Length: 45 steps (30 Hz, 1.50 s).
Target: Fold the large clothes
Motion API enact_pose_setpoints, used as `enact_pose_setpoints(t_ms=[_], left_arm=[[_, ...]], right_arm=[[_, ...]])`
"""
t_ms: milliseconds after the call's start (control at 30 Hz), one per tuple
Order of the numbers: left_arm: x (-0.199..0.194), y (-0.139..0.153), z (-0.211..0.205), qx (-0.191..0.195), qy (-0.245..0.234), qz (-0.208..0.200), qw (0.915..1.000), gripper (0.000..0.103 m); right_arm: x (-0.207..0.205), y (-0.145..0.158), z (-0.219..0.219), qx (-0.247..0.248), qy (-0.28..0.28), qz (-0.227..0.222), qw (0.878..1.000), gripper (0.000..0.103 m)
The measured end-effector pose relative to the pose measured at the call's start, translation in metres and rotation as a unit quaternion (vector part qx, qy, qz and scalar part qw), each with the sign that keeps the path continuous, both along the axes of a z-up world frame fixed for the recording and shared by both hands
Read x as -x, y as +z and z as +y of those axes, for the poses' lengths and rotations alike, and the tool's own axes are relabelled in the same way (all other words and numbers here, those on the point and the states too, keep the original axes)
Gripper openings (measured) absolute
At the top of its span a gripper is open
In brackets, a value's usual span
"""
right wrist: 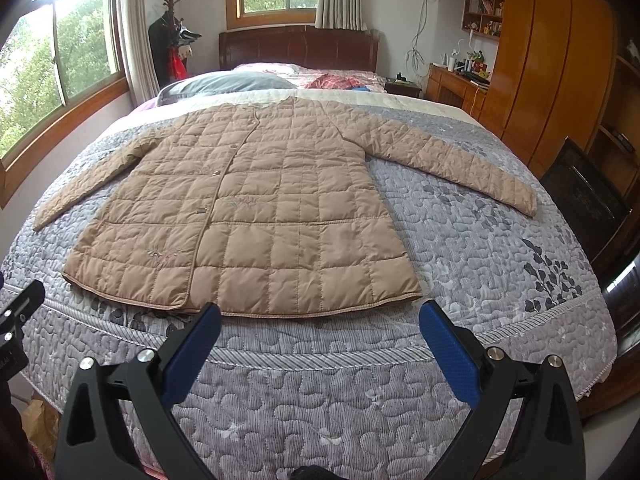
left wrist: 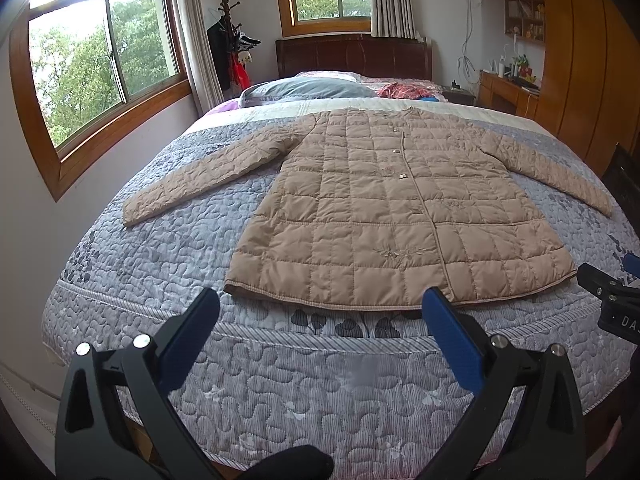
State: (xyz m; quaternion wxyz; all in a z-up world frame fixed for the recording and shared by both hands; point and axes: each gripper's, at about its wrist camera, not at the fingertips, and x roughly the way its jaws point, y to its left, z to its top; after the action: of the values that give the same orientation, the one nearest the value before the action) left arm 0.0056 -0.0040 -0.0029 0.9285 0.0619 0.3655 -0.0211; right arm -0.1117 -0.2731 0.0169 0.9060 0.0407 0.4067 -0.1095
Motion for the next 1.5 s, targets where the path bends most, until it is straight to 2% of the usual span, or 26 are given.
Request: enact_pose_setpoints(t_ms=[600,800,900,1033,1133,1233,1367,1500], left_arm=[[-0.012,-0.009,-0.003,-0.003,-0.004,0.014,0.9999,0.1],[-0.042,-0.023,-0.009,0.012,-0.023,0.048,0.9985,0.1],[-0.071,-0.034,-0.018,0.025,-0.041,0.08,0.9956,0.1],[-0.124,-0.044,-0.032,0.041,-0.062,0.132,0.9884,0.099],[-0.166,-0.042,-0.057,0.024,-0.086,0.142,0.9859,0.099],[-0.212,-0.039,-0.092,-0.003,-0.115,0.149,0.9821,0.1],[-0.281,-0.038,-0.137,0.011,-0.124,0.169,0.9777,0.1],[-0.327,-0.047,-0.174,0.024,-0.138,0.176,0.9744,0.1]], right_arm=[[-0.012,-0.012,-0.003,-0.015,0.006,0.018,1.0,0.099],[-0.036,-0.018,-0.029,-0.05,0.013,0.028,0.998,0.099],[-0.055,-0.021,-0.063,-0.068,-0.007,0.035,0.997,0.099],[-0.088,-0.015,-0.134,-0.075,-0.054,0.027,0.995,0.099],[-0.114,-0.016,-0.2,-0.107,-0.097,0.034,0.989,0.099],[-0.135,-0.02,-0.271,-0.148,-0.153,0.041,0.976,0.099],[-0.156,-0.032,-0.361,-0.163,-0.214,0.055,0.962,0.099],[-0.171,-0.054,-0.429,-0.159,-0.224,0.081,0.958,0.099]])
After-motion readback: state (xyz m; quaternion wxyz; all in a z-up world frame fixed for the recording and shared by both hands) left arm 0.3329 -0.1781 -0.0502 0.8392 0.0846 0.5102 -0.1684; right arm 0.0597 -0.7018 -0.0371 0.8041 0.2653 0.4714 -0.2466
